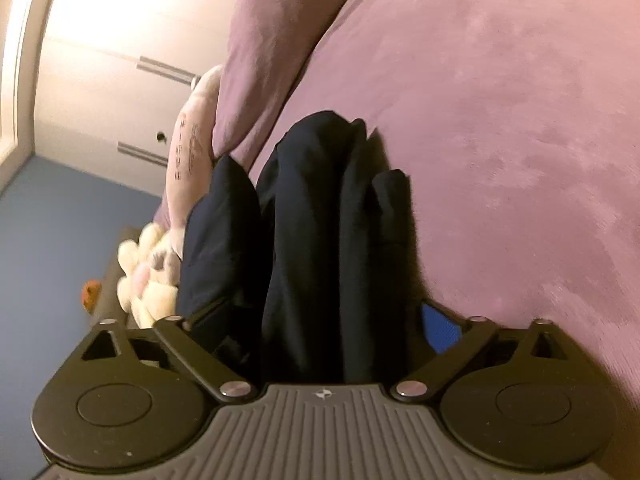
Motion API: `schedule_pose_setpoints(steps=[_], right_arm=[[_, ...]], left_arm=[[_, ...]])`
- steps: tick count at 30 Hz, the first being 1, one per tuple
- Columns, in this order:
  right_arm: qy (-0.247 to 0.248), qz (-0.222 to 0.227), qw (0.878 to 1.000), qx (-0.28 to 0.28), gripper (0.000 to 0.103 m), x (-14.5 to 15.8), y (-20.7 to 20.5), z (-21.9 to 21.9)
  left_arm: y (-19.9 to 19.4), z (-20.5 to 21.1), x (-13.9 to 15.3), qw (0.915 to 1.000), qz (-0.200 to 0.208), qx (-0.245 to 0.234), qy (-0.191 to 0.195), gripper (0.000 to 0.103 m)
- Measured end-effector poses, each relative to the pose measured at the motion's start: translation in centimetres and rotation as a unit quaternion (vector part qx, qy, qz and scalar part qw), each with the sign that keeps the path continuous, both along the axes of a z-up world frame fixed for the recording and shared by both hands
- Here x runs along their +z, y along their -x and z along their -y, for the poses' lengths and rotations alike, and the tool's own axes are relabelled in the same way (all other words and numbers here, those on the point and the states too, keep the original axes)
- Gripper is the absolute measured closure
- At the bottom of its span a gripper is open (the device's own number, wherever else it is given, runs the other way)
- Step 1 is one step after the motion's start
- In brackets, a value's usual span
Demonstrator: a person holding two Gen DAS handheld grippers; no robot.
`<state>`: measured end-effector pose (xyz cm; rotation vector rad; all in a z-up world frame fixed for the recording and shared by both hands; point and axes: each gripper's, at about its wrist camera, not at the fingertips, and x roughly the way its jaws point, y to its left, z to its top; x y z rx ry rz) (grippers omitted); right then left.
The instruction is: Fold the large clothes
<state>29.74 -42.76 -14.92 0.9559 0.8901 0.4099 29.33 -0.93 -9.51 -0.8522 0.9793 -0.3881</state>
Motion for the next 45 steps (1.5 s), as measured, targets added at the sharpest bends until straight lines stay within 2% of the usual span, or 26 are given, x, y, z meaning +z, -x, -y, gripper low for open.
schedule_pose_setpoints(steps=[1, 2, 4, 6, 10, 14, 18, 20, 22, 24, 25, 27, 29, 32, 33, 35, 37, 40, 42, 45], right_arm=[[0.002, 0.003, 1.0, 0.004, 0.025, 0.0, -0.3, -0.3], [-0.001, 0.002, 1.0, 0.006, 0.03, 0.0, -0.6, -0.6], [-0.001, -0.001, 1.0, 0.007, 0.043, 0.0, -1.1, -0.4], [0.02, 0.015, 1.0, 0.017, 0.05, 0.7, -0.8, -1.1], [0.058, 0.039, 0.997, 0.023, 0.056, 2.9, -1.3, -3.2], [0.067, 0.049, 0.996, 0.04, 0.058, 4.4, -3.6, -6.8], [0.069, 0.062, 0.993, 0.071, 0.058, 5.0, -6.6, -12.6], [0.068, 0.05, 0.993, 0.083, 0.057, 4.5, -8.0, -15.7], [0.082, 0.025, 0.992, 0.092, 0.05, 3.9, -8.5, -18.2], [0.109, 0.033, 0.99, 0.087, 0.043, 3.9, -7.5, -19.4], [0.118, 0.04, 0.989, 0.085, 0.042, 4.3, -6.8, -19.4], [0.145, 0.05, 0.985, 0.075, 0.043, 5.6, -4.9, -18.8], [0.174, 0.084, 0.979, 0.062, 0.043, 7.7, -2.6, -18.1], [0.213, 0.155, 0.963, 0.05, 0.047, 11.8, 0.0, -19.1], [0.218, 0.172, 0.959, 0.058, 0.053, 12.7, 0.3, -20.1], [0.227, 0.192, 0.951, 0.09, 0.059, 13.9, 0.6, -23.1], [0.249, 0.204, 0.939, 0.123, 0.065, 13.9, 0.8, -26.4], [0.33, 0.204, 0.913, 0.127, 0.068, 13.0, 2.1, -29.7], [0.372, 0.21, 0.895, 0.128, 0.071, 12.5, 3.6, -29.8], [0.412, 0.184, 0.883, 0.134, 0.07, 11.3, 4.9, -29.0]], left_arm=[[-0.3, 0.2, -0.3, 1.0, -0.003, 0.001, 0.005, 0.007], [-0.4, 0.2, -0.3, 1.0, -0.002, 0.001, 0.004, 0.008], [-0.4, 0.6, 0.1, 1.0, 0.004, 0.001, -0.007, 0.018], [-0.1, 0.8, 0.9, 0.9997, 0.013, -0.002, -0.019, 0.026], [0.0, 0.0, 2.5, 0.9993, 0.03, 0.001, -0.022, 0.037], [-0.2, -1.4, 5.2, 0.9956, 0.072, 0.016, -0.058, 0.038], [-0.3, -5.4, 7.6, 0.9865, 0.099, 0.057, -0.117, 0.038], [-0.3, -7.6, 8.1, 0.9829, 0.091, 0.082, -0.138, 0.037], [-0.3, -9.5, 8.0, 0.9802, 0.061, 0.103, -0.158, 0.036], [0.4, -10.7, 7.1, 0.9789, 0.02, 0.109, -0.172, 0.035], [1.0, -11.0, 6.5, 0.9796, 0.008, 0.109, -0.169, 0.034], [2.8, -11.1, 6.5, 0.9771, 0.025, 0.107, -0.182, 0.033], [4.9, -10.8, 7.2, 0.9724, 0.051, 0.104, -0.202, 0.033], [7.5, -9.8, 8.6, 0.9695, 0.079, 0.098, -0.21, 0.033], [7.9, -9.4, 9.0, 0.9672, 0.088, 0.097, -0.218, 0.033], [8.1, -8.2, 10.1, 0.9558, 0.108, 0.109, -0.251, 0.032], [7.6, -7.4, 10.7, 0.946, 0.119, 0.13, -0.272, 0.031], [7.1, -5.7, 10.5, 0.9456, 0.096, 0.115, -0.289, 0.036], [7.8, -4.6, 10.4, 0.9439, 0.09, 0.097, -0.303, 0.035], [9.4, -4.1, 9.2, 0.9434, 0.085, 0.076, -0.311, 0.031]])
